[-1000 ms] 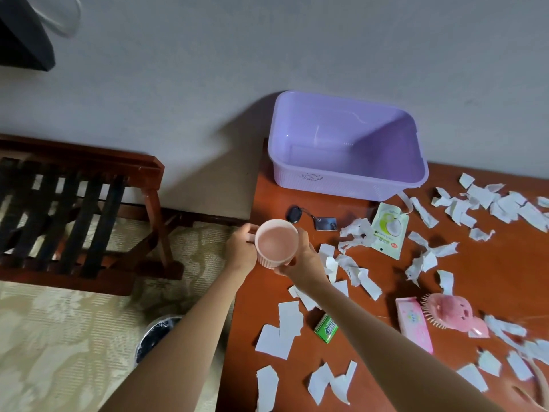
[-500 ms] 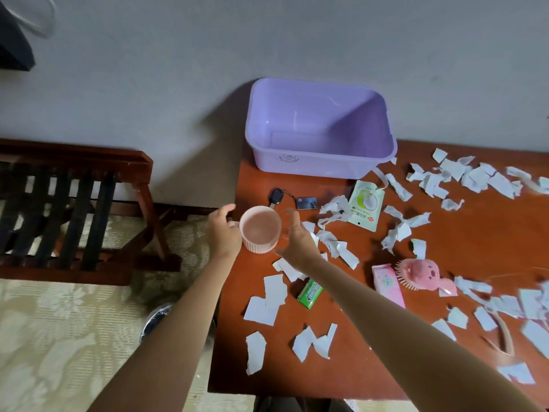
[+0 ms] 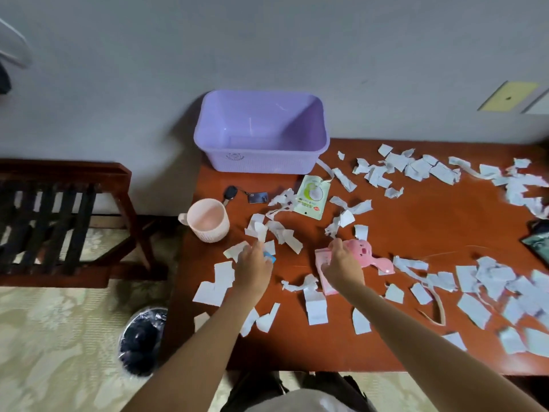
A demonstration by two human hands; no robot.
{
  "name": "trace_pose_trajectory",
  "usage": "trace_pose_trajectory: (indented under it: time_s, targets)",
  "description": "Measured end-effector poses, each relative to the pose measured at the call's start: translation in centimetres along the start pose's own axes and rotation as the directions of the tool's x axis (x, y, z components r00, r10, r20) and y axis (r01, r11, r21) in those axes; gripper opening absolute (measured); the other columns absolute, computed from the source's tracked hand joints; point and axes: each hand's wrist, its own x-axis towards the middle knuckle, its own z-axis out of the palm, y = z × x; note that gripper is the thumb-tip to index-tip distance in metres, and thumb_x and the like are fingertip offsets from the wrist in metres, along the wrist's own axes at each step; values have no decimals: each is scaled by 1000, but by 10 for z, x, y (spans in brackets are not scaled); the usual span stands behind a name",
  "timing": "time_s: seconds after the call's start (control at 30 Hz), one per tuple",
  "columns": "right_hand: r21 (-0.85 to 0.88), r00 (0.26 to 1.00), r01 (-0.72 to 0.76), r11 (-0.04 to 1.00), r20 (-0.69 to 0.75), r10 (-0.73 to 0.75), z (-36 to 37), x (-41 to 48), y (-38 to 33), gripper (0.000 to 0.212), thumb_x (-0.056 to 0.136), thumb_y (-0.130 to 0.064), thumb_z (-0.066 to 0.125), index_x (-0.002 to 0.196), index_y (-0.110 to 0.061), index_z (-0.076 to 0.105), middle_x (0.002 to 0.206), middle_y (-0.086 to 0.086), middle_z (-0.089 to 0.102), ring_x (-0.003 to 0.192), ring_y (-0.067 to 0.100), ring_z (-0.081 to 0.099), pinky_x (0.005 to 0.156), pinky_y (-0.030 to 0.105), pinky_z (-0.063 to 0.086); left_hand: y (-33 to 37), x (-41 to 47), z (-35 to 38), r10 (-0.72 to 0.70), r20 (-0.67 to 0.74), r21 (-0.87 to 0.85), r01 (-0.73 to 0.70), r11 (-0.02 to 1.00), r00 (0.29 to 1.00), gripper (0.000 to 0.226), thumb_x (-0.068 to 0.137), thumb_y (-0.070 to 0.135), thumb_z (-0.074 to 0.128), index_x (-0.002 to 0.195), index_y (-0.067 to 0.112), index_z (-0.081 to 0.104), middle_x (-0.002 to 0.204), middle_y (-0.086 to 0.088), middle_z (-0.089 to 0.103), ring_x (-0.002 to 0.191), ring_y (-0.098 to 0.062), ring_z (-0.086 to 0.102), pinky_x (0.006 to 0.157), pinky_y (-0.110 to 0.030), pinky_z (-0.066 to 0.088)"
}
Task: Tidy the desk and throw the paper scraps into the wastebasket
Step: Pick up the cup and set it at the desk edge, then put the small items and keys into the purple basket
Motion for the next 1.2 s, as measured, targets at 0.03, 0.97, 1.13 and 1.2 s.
trace_pose_trajectory:
  time_s: [0.03,0.97,1.13,1.2]
  targets:
    - [-80,1000,19,997,12,-18,-1,-1,6,48,92,-4,49,137,-10,32,130,10,52,97,25,65,80,31,57,1,-4,6,-31,17,62,30,998,999,39,90,19,58,127,12,46,124,-9,56,115,-20,54,91,-27,52]
    - [316,962,270,910,-46,-270,-93,62,-75,35,95,-34,45,110,-2,52,104,15,67,75,21,57,65,28,43,100,55,-69,-199,-204,-333,123,935,959,35,96,29,46,120,2,43,120,-18,58,105,-31,61,80,-36,52]
    - [439,974,221,871,-140,-176,-103,107,-128,32,92,-30,49,106,-1,54,104,18,67,81,29,59,64,34,46,109,118,-125,-166,-176,-427,77,901,970,33,98,21,44,120,-2,44,116,-20,58,101,-32,60,71,-31,45]
    - [404,969,228,886,-182,-166,-100,125,-151,35,93,-34,47,107,-3,53,104,18,67,87,33,61,76,41,49,106,155,-140,-154,-135,-444,80,893,979,32,97,18,45,122,-1,45,115,-19,58,90,-27,57,65,-29,45]
